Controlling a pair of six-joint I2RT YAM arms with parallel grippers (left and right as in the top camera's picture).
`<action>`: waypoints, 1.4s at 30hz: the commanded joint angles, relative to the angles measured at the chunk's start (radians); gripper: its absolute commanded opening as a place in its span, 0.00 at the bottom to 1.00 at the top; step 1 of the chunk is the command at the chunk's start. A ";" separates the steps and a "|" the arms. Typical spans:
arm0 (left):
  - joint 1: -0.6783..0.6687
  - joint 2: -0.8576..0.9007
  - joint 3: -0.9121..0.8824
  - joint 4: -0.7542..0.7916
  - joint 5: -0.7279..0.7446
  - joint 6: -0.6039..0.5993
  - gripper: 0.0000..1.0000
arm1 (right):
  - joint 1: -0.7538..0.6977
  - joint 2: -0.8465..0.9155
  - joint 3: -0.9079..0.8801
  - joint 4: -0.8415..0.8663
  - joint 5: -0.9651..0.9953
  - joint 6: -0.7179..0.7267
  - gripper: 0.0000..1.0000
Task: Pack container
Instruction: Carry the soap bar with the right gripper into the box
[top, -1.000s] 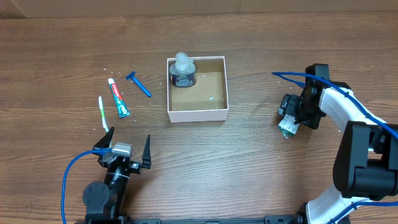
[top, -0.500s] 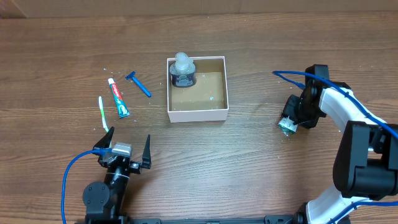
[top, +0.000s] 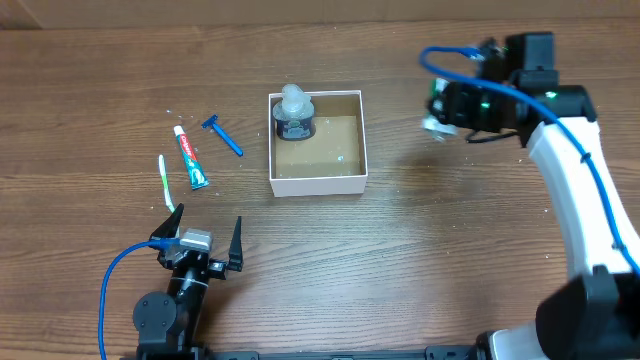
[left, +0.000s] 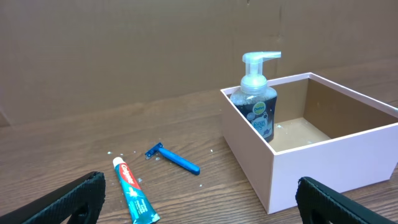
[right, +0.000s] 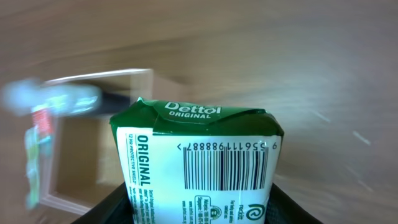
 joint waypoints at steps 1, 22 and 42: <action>0.007 -0.009 -0.003 0.000 -0.002 -0.010 1.00 | 0.154 -0.032 0.024 0.063 0.013 -0.027 0.50; 0.007 -0.009 -0.003 0.000 -0.002 -0.010 1.00 | 0.440 0.248 0.023 0.342 0.243 0.076 0.47; 0.007 -0.009 -0.003 0.000 -0.002 -0.010 1.00 | 0.440 0.392 0.023 0.423 0.314 0.105 0.76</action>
